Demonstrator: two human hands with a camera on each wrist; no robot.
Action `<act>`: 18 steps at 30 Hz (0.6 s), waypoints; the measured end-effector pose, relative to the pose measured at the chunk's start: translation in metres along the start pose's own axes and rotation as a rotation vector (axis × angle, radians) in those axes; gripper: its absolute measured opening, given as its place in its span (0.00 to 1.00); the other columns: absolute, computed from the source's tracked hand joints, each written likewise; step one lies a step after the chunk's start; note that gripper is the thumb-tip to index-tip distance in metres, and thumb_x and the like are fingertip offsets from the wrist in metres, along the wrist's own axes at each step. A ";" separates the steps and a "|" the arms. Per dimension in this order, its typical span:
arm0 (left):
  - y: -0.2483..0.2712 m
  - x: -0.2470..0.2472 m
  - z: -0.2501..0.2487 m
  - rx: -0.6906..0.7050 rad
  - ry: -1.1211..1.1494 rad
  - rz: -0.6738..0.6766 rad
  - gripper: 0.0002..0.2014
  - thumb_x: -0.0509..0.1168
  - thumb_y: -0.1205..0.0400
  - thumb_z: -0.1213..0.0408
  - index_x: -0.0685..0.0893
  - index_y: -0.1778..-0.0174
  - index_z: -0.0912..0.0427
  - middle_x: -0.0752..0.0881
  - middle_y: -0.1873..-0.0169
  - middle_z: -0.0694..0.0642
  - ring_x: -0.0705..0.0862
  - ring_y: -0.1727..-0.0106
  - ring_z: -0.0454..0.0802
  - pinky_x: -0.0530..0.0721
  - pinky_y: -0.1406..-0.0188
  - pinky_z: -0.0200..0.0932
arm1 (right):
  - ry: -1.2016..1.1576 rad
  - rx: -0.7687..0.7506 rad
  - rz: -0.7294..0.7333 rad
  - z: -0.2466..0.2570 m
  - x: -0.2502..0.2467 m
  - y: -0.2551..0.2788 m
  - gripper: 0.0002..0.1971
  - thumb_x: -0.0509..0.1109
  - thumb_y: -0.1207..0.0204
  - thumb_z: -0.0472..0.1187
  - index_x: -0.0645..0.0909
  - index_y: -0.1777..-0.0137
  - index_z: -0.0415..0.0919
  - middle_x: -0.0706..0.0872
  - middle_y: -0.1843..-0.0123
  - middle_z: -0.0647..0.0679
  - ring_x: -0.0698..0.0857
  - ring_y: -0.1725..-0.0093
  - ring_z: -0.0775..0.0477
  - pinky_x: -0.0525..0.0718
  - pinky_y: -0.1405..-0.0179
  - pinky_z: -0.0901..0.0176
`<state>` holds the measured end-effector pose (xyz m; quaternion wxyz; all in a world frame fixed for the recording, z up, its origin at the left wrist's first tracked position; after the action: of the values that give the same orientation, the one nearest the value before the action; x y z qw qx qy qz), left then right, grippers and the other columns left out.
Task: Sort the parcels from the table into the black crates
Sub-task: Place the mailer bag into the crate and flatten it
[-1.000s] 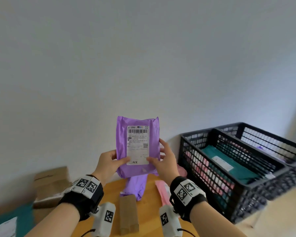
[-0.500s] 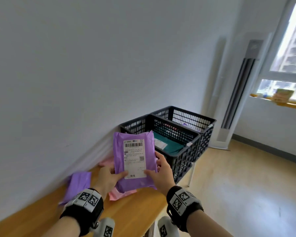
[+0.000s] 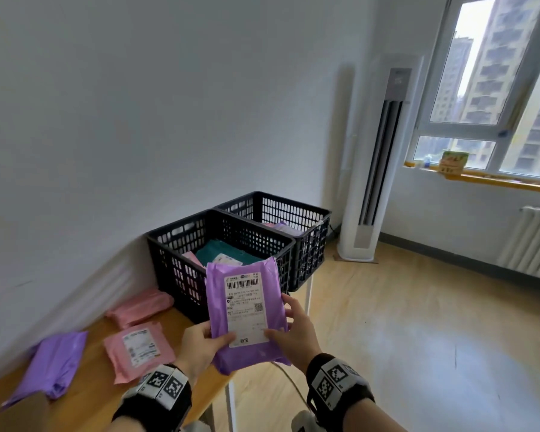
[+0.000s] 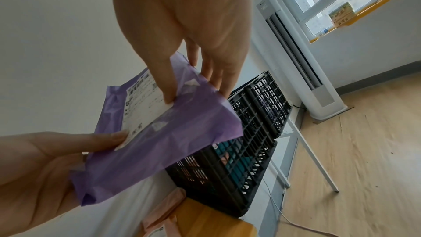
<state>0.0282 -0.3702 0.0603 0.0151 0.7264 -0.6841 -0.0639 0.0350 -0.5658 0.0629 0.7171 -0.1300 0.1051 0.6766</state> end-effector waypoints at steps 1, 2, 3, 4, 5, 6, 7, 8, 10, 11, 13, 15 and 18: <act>0.000 0.015 -0.001 -0.002 -0.004 -0.009 0.11 0.74 0.28 0.75 0.86 0.50 0.66 0.90 0.57 0.58 0.89 0.57 0.52 0.85 0.68 0.36 | 0.001 0.000 0.006 -0.006 -0.014 -0.003 0.38 0.76 0.32 0.29 0.66 0.24 0.49 0.81 0.40 0.47 0.83 0.43 0.47 0.88 0.48 0.54; 0.001 0.031 -0.002 -0.004 -0.008 -0.018 0.10 0.74 0.28 0.75 0.86 0.51 0.66 0.90 0.58 0.58 0.88 0.58 0.51 0.85 0.70 0.35 | 0.001 0.003 0.015 -0.013 -0.027 -0.006 0.38 0.76 0.32 0.29 0.66 0.24 0.50 0.81 0.39 0.47 0.83 0.43 0.46 0.89 0.48 0.54; 0.002 0.047 -0.003 -0.008 -0.011 -0.029 0.09 0.74 0.27 0.75 0.86 0.53 0.65 0.89 0.60 0.56 0.88 0.61 0.49 0.84 0.72 0.33 | -0.002 0.009 0.028 -0.019 -0.041 -0.009 0.39 0.76 0.32 0.29 0.66 0.24 0.50 0.80 0.39 0.47 0.84 0.43 0.47 0.89 0.49 0.54; 0.003 0.063 -0.004 -0.010 -0.014 -0.040 0.08 0.74 0.27 0.76 0.86 0.55 0.64 0.89 0.62 0.55 0.87 0.63 0.47 0.82 0.75 0.32 | -0.007 0.011 0.039 -0.025 -0.055 -0.012 0.39 0.76 0.32 0.29 0.66 0.24 0.50 0.80 0.39 0.47 0.84 0.43 0.47 0.89 0.50 0.55; 0.002 0.079 -0.006 -0.008 -0.016 -0.051 0.08 0.74 0.27 0.76 0.85 0.57 0.62 0.88 0.63 0.54 0.86 0.65 0.45 0.81 0.77 0.31 | -0.012 0.011 0.047 -0.030 -0.068 -0.017 0.39 0.76 0.33 0.28 0.66 0.24 0.50 0.80 0.39 0.47 0.84 0.43 0.47 0.89 0.50 0.54; 0.001 0.094 -0.005 -0.007 -0.019 -0.057 0.08 0.74 0.27 0.76 0.85 0.58 0.61 0.88 0.64 0.54 0.86 0.67 0.44 0.81 0.77 0.31 | -0.014 0.012 0.052 -0.036 -0.082 -0.021 0.39 0.76 0.33 0.28 0.66 0.25 0.50 0.80 0.39 0.47 0.84 0.44 0.47 0.89 0.49 0.53; -0.001 0.109 -0.005 -0.007 -0.022 -0.061 0.08 0.74 0.27 0.76 0.85 0.59 0.61 0.88 0.63 0.55 0.86 0.67 0.43 0.81 0.76 0.31 | -0.017 0.015 0.056 -0.042 -0.095 -0.025 0.39 0.77 0.33 0.27 0.66 0.25 0.50 0.80 0.39 0.47 0.84 0.43 0.47 0.89 0.49 0.52; -0.002 0.122 -0.004 -0.007 -0.030 -0.065 0.08 0.74 0.27 0.76 0.85 0.58 0.61 0.89 0.62 0.56 0.87 0.66 0.44 0.82 0.75 0.31 | -0.021 0.023 0.059 -0.048 -0.107 -0.029 0.39 0.77 0.33 0.27 0.66 0.25 0.50 0.80 0.38 0.47 0.84 0.43 0.47 0.89 0.49 0.52; -0.007 0.148 -0.002 -0.014 -0.056 -0.064 0.08 0.74 0.27 0.75 0.85 0.56 0.62 0.89 0.61 0.56 0.86 0.63 0.47 0.82 0.74 0.31 | -0.035 0.044 0.058 -0.060 -0.129 -0.037 0.39 0.76 0.33 0.26 0.66 0.24 0.49 0.79 0.38 0.47 0.84 0.42 0.46 0.90 0.51 0.54; -0.012 0.159 -0.003 -0.020 -0.068 -0.063 0.08 0.74 0.27 0.76 0.85 0.57 0.62 0.88 0.62 0.55 0.86 0.63 0.49 0.81 0.74 0.31 | -0.042 0.054 0.053 -0.066 -0.139 -0.042 0.40 0.76 0.34 0.26 0.66 0.24 0.49 0.79 0.38 0.47 0.84 0.42 0.46 0.90 0.51 0.53; -0.025 0.181 -0.005 -0.028 -0.092 -0.053 0.08 0.74 0.27 0.76 0.84 0.60 0.61 0.88 0.64 0.54 0.86 0.63 0.51 0.81 0.73 0.34 | -0.054 0.066 0.040 -0.076 -0.157 -0.053 0.40 0.76 0.34 0.26 0.66 0.24 0.50 0.80 0.38 0.47 0.84 0.42 0.46 0.90 0.51 0.54; -0.044 0.198 -0.007 -0.035 -0.118 -0.032 0.09 0.74 0.27 0.77 0.83 0.62 0.59 0.87 0.65 0.54 0.85 0.64 0.49 0.80 0.72 0.35 | -0.057 0.071 0.027 -0.084 -0.173 -0.068 0.40 0.76 0.34 0.26 0.66 0.24 0.49 0.79 0.38 0.48 0.84 0.42 0.46 0.90 0.54 0.57; -0.077 0.224 -0.007 -0.041 -0.164 0.004 0.09 0.74 0.27 0.77 0.82 0.62 0.60 0.87 0.65 0.55 0.85 0.65 0.49 0.81 0.71 0.37 | -0.058 0.096 0.002 -0.097 -0.194 -0.097 0.41 0.76 0.34 0.26 0.66 0.23 0.50 0.79 0.36 0.48 0.83 0.41 0.46 0.90 0.52 0.54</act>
<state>0.1177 -0.5893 0.0430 -0.0259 0.7170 -0.6830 -0.1371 0.1217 -0.7856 0.0393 0.7246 -0.0757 0.1170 0.6750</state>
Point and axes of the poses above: each hand's wrist, its own y-axis away from the middle knuckle, its own x-axis out of the palm, z = x × y, the point moved 2 cm from there along -y, towards the middle knuckle
